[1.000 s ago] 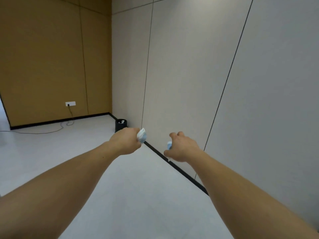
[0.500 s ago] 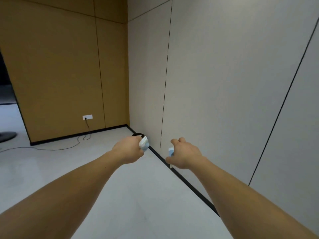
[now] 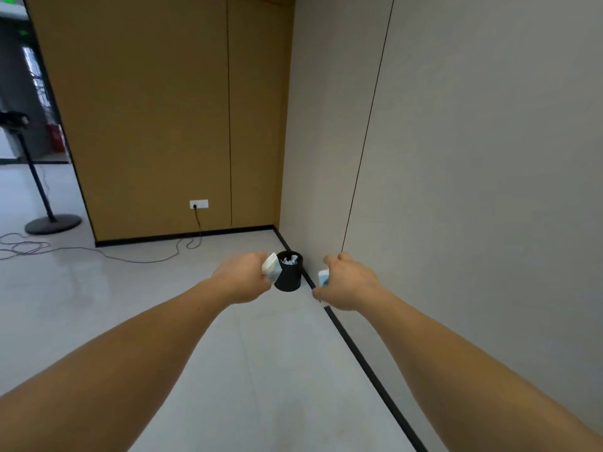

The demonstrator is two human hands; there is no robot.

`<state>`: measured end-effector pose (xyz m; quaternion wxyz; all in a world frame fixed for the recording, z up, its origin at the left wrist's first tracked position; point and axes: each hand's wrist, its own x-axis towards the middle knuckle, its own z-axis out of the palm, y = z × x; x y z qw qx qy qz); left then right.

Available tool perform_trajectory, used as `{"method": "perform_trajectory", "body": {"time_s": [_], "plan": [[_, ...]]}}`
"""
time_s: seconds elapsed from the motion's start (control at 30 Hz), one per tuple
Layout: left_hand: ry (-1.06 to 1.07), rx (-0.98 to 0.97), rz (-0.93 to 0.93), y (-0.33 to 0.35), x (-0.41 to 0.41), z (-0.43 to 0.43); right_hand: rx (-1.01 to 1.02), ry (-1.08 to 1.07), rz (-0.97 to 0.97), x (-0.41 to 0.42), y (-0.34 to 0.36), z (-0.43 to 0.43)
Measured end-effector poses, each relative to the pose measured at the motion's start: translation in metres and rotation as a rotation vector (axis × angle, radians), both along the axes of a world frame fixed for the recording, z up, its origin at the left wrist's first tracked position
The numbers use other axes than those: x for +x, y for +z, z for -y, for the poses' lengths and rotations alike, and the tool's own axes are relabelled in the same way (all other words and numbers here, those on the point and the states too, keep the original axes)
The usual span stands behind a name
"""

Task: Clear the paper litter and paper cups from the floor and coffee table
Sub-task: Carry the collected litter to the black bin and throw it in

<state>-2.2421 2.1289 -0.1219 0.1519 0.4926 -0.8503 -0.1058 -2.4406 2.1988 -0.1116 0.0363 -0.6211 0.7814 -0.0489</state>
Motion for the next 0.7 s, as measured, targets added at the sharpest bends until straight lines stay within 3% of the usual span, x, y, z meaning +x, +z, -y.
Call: {"method": "perform_trajectory", "body": {"time_s": [0.7], "plan": [[0.001, 0.127, 0.056, -0.053, -0.212, 0.486, 0.093, 0.043, 0.016, -0.199, -0.056, 0.493]]}}
